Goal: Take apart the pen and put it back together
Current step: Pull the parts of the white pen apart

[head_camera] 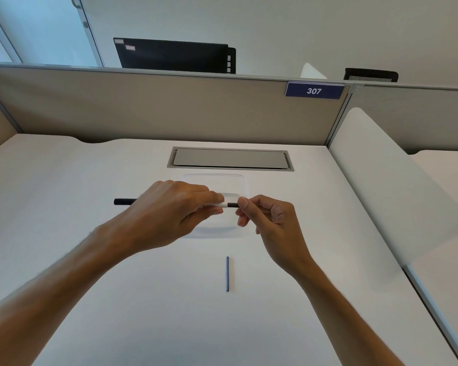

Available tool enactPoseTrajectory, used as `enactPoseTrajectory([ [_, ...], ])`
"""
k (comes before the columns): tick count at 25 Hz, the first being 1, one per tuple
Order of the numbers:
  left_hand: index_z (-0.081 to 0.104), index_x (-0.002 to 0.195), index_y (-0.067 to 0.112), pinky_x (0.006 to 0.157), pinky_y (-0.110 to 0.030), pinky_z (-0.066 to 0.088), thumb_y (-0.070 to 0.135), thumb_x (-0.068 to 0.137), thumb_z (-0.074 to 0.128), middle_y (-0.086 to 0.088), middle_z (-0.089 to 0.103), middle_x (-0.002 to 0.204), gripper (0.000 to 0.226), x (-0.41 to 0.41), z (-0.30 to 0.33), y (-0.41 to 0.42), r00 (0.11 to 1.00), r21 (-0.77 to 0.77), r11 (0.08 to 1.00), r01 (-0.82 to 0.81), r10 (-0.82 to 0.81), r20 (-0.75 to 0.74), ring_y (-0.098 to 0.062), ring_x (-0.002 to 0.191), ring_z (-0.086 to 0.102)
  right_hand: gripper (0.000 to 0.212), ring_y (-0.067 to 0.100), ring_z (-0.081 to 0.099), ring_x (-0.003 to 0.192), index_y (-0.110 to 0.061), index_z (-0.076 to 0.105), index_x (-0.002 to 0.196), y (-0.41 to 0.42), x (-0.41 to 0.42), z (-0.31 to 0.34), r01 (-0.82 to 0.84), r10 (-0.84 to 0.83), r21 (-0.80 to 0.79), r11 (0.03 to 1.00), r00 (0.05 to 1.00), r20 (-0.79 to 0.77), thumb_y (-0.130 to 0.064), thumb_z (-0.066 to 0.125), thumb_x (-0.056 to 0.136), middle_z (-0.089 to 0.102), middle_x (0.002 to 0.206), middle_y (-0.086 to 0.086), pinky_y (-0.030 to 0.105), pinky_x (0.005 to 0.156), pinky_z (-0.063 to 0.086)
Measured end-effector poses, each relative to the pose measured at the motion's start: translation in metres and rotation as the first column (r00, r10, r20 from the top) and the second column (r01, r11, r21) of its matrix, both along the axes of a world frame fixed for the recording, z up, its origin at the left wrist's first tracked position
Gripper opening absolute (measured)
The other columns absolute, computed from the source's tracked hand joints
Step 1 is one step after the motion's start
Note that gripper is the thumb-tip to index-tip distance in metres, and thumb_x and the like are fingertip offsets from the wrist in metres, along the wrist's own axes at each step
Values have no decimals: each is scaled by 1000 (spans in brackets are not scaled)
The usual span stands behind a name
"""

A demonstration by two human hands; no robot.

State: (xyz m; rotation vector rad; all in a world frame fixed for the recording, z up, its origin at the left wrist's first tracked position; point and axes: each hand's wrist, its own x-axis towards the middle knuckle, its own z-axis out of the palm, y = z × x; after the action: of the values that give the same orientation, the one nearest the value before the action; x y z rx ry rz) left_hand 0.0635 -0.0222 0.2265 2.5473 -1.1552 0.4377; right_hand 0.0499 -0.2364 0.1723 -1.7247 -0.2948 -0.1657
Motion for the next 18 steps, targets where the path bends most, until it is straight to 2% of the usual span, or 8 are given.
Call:
enactPoseTrajectory([
  [4, 67, 110, 20, 48, -39, 49, 35, 96, 50, 7, 67, 78, 26, 1, 1, -1, 1000, -27, 1000, -1, 1, -24, -21, 61, 56, 22, 3, 63, 64, -14, 72, 85, -2, -1, 2, 4, -5, 3, 1000, 1000, 12, -33, 64, 93, 72, 70, -3, 18, 58, 43],
  [7, 67, 109, 19, 49, -40, 49, 37, 95, 48, 6, 68, 79, 29, 1, 0, -1, 1000, -31, 999, -10, 9, -25, -22, 62, 57, 10, 3, 68, 72, -17, 72, 90, -3, -2, 3, 2, -2, 5, 1000, 1000, 5, -26, 68, 93, 73, 75, -5, 12, 58, 45],
  [11, 67, 107, 20, 49, -40, 49, 37, 95, 49, 7, 66, 77, 27, 0, 0, -1, 1000, -34, 999, -9, 8, -27, -22, 61, 55, 28, 7, 67, 72, -17, 71, 87, -2, -2, 4, 22, -22, 19, 1000, 1000, 3, -42, 61, 90, 74, 76, -1, 12, 61, 43],
  [15, 67, 107, 21, 49, -39, 48, 36, 95, 49, 7, 66, 76, 26, 0, 0, -1, 999, -38, 999, -9, 8, -32, -21, 60, 54, 32, 4, 63, 65, -13, 72, 78, -2, -1, 2, 4, -4, -5, 1000, 1000, 28, -35, 58, 96, 72, 70, -1, 10, 62, 41],
  [18, 67, 107, 19, 51, -41, 49, 36, 95, 50, 6, 67, 77, 27, 1, 0, -1, 999, -52, 999, -5, 2, -50, -22, 62, 56, 27, 4, 63, 65, -13, 72, 81, -2, -1, 3, -12, 12, 0, 1000, 1000, 16, -34, 61, 94, 73, 70, 0, 15, 60, 42],
])
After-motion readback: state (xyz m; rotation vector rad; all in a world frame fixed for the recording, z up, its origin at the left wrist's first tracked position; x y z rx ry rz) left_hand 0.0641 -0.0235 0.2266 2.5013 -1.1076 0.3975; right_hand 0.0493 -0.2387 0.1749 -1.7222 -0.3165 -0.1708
